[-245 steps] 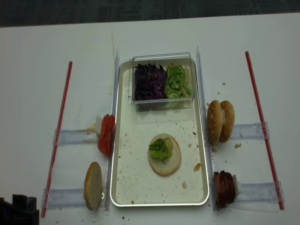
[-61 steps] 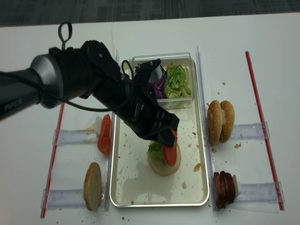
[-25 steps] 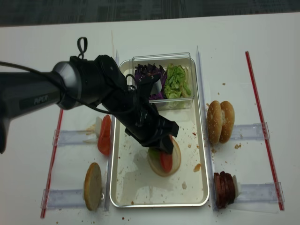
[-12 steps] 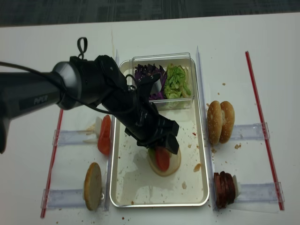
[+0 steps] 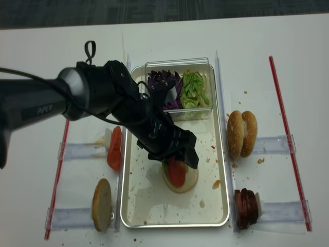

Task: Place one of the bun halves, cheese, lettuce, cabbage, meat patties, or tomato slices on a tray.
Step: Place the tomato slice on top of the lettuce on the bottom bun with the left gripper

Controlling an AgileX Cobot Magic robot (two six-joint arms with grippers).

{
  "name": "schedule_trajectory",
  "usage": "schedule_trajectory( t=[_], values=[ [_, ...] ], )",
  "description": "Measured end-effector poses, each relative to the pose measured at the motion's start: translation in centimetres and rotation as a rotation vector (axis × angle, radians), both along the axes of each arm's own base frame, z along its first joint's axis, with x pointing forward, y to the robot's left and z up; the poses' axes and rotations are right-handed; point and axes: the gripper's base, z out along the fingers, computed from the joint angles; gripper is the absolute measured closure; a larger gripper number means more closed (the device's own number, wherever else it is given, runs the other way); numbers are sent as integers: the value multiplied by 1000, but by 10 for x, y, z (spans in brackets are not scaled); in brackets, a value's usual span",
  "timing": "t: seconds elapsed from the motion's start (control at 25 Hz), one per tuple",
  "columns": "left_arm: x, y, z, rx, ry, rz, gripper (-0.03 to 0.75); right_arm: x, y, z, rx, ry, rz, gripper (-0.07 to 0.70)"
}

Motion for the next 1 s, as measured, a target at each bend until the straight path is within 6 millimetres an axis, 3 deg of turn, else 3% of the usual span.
schedule_trajectory(
  t=[1.0],
  values=[
    [25, 37, -2, 35, -1, 101, 204, 0, 0, 0, 0, 0, -2, 41]
  ],
)
